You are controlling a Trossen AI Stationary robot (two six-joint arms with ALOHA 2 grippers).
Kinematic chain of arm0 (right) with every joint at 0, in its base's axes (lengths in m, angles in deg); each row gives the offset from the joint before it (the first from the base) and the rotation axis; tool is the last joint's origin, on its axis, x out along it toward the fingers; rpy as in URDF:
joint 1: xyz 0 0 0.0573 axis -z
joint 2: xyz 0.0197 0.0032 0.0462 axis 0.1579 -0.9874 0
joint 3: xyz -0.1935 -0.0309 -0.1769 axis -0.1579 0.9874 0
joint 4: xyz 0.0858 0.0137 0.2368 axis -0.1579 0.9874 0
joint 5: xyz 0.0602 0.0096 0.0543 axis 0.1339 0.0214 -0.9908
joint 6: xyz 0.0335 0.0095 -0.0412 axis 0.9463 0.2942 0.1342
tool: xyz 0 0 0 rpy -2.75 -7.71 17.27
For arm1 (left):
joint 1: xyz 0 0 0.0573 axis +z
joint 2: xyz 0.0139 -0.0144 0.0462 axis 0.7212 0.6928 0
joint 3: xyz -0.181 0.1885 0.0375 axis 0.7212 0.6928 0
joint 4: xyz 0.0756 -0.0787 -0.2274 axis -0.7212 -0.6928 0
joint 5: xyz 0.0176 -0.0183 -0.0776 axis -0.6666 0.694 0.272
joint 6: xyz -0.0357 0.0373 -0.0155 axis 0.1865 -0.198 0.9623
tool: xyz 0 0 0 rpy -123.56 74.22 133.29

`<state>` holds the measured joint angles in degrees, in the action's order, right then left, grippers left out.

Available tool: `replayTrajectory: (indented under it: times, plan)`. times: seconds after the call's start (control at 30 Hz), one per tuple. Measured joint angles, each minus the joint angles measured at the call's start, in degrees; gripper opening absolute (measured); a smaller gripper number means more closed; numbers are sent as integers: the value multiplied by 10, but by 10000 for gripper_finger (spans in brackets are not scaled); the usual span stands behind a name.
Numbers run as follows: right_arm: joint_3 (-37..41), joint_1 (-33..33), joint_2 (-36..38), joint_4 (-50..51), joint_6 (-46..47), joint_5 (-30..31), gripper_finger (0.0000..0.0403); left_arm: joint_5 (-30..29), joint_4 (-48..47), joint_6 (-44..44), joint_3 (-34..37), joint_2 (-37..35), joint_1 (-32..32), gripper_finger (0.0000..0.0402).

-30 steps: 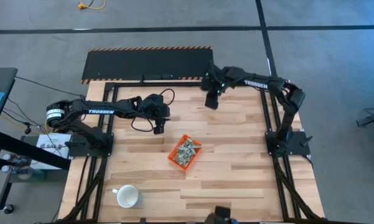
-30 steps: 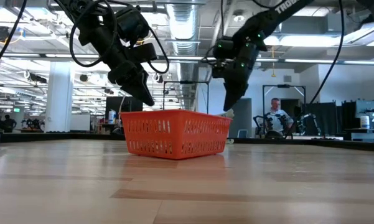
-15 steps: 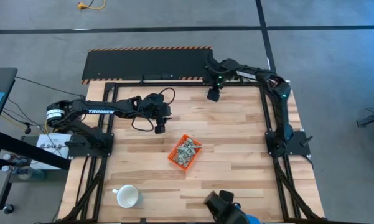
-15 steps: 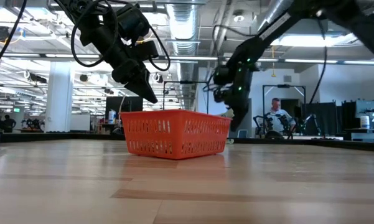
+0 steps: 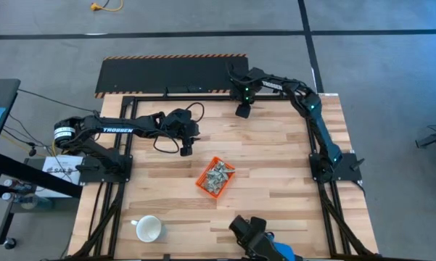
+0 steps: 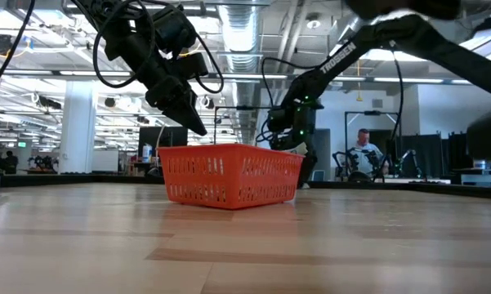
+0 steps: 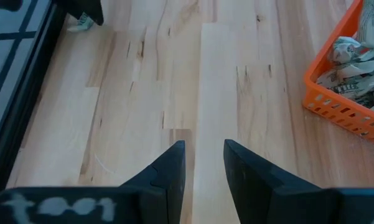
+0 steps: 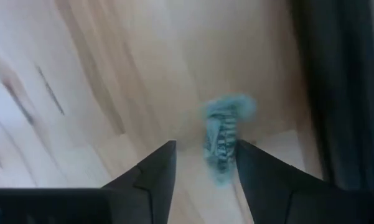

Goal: Pick and place Stevia / Truvia into bins
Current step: Put the stevia packet into the orange bin

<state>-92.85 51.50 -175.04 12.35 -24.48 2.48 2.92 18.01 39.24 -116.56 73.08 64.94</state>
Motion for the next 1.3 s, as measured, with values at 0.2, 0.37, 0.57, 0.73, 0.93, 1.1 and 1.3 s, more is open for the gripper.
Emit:
replayTrajectory:
  times: [0.2,0.37,0.57,0.73,0.93,1.1,1.3]
  plan:
    - [-15,1,-13,8,7,14,149,0,0,0,0,0,0,100]
    - [-15,0,-13,6,20,29,126,0,0,0,0,0,0,100]
    - [-15,0,-13,10,22,29,75,1,0,0,0,0,0,100]
    - [-15,-5,-13,13,22,28,29,1,0,1,0,0,0,100]
    - [-14,-22,-8,28,21,28,8,1,0,2,0,0,0,100]
    - [-14,-46,22,53,27,27,3,1,0,2,0,0,0,100]
    - [-14,-92,88,70,67,27,2,1,-1,2,0,0,0,100]
